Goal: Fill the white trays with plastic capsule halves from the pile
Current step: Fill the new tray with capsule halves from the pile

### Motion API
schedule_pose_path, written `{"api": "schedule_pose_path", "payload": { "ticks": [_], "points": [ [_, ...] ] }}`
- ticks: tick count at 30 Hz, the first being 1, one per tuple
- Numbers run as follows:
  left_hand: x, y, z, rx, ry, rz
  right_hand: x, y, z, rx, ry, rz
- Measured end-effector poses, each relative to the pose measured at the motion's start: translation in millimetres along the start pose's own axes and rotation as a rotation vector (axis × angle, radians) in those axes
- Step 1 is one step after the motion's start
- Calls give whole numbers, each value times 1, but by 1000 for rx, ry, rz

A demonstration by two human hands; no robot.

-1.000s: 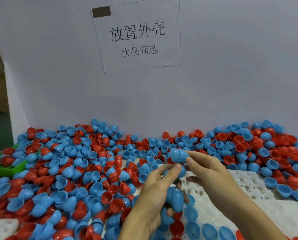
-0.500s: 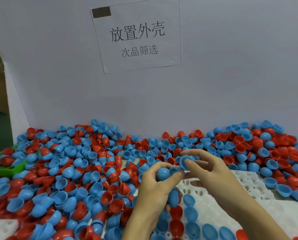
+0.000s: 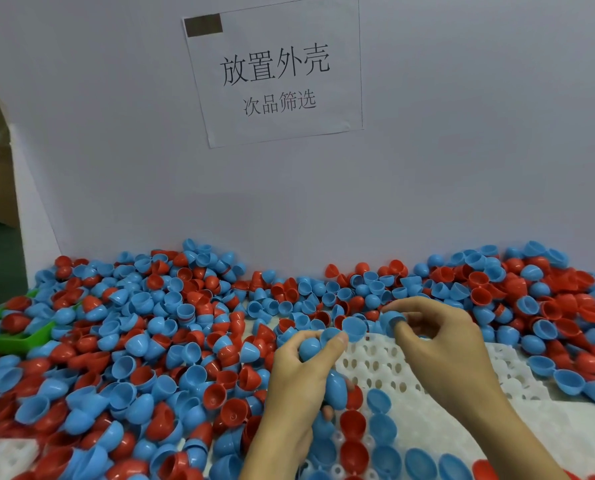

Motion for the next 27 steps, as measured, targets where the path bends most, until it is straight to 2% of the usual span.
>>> {"api": "schedule_pose_path", "payload": {
  "ticks": [3,6,9,11,20,27],
  "points": [
    [0,-1,1,-26,-12,22,0,-1,4,56,83,-58],
    [-1,-2,0,-43,1,39,-3,9,6,223,141,-59],
    [-2,-2,-1,-50,26,52,-6,27,3,419,115,-27],
    [-2,-2,-2,-49,35,55,-7,35,3,463,92,1],
    [-4,-4,-2,-51,56,78,-4,19,4,287,112,-84],
    [-5,-4,-4,-51,143,33,-4,7,-6,44,288,-67]
  ]
}}
Point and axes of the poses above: each hand's wrist, its own x-axis towards the middle knuckle, its own z-axis out of the back of the hand, y = z × x, the point moved 2 cm from there along x, towards the middle knuckle, and after that the axes turned 1 degree about z, right-handed, at the moved point
